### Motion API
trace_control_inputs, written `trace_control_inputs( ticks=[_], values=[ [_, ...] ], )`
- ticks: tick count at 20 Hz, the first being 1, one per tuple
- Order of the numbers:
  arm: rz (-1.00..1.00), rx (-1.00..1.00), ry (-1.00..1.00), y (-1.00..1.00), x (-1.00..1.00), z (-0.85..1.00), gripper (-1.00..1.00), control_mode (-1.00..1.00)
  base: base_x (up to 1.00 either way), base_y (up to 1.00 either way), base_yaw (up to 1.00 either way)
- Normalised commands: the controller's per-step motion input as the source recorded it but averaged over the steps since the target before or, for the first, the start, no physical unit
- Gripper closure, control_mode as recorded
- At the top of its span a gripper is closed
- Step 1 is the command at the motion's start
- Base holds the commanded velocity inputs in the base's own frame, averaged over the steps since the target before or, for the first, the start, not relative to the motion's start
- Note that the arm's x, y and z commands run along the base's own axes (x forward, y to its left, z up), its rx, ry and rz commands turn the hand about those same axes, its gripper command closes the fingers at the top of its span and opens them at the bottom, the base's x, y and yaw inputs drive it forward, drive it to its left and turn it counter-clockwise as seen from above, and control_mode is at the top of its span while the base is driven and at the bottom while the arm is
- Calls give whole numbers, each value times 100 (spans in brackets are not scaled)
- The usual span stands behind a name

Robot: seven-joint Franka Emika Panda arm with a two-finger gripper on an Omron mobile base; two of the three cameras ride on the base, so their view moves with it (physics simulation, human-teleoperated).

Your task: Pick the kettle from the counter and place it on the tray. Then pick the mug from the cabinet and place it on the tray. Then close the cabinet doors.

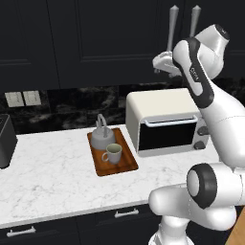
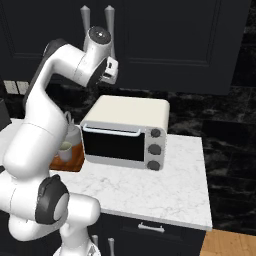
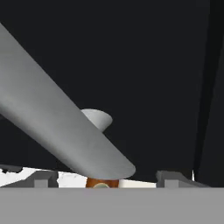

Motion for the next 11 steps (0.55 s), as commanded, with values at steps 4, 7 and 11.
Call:
trace_control_inputs(
  ticks=[4,7,11],
  values=[
    [11,-12,-33,-1,58,-61,-100,-100,0,0,0],
    [10,-13,-40,0,41,-63,-100,-100,0,0,0],
    [9,-15,-46,0,32,-66,-100,-100,0,0,0]
  ],
)
